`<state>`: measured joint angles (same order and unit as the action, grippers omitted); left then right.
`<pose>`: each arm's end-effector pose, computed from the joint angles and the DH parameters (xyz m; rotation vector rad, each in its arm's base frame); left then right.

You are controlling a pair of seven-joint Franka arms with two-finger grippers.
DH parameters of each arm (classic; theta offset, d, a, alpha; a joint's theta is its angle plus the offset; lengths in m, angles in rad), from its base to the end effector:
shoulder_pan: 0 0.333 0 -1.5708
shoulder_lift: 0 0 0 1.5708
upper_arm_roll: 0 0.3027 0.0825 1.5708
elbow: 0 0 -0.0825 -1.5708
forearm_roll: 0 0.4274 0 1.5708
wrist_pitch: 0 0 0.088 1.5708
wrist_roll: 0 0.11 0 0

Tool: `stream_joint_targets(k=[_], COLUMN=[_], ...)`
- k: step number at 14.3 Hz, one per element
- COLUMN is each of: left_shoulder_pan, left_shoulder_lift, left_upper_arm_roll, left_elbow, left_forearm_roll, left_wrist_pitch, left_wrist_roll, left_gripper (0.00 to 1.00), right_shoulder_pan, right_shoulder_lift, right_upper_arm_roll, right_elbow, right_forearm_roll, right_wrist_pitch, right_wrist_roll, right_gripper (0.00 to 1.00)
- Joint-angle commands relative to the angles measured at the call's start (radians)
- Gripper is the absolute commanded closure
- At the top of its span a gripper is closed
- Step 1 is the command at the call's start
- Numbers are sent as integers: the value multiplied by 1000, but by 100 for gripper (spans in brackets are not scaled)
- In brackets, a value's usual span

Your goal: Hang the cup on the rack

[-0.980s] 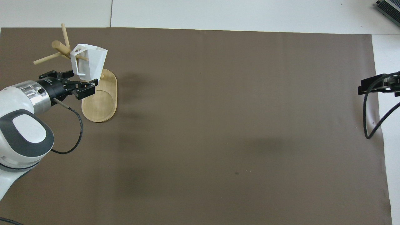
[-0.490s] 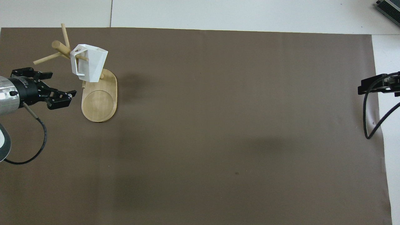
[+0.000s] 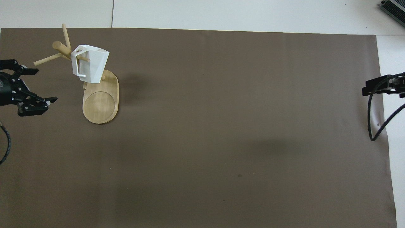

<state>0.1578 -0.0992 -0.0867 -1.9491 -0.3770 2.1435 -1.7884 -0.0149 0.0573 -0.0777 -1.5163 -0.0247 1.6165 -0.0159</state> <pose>0.6025 0.0250 0.5268 1.4395 2.2858 -0.0885 0.6171 -0.0586 0.6058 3.1073 -0.1179 0.0644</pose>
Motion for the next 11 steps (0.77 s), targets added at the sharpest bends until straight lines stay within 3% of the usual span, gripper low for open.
stream_joint_targets(k=[1,7,11], left_shoulder_pan=[20,16,8], left_shoulder_lift=[0,0,-8], left_upper_arm_roll=[-7,-8,-13], left_elbow=[94,186,190], left_forearm_roll=[56,151,217], left_wrist_pitch=[-123,-270,-303], left_wrist_roll=[117,528,870], left_gripper=[0,0,0], right_shoulder_pan=[9,9,9], right_shoulder_lift=[-16,-16,-16], right_upper_arm_roll=[-7,-7,-7], right_elbow=[-16,-16,-16], right_forearm_roll=[9,9,9], right_wrist_pitch=[-1,-1,-1], right_wrist_roll=[14,14,14], right_gripper=[0,0,0])
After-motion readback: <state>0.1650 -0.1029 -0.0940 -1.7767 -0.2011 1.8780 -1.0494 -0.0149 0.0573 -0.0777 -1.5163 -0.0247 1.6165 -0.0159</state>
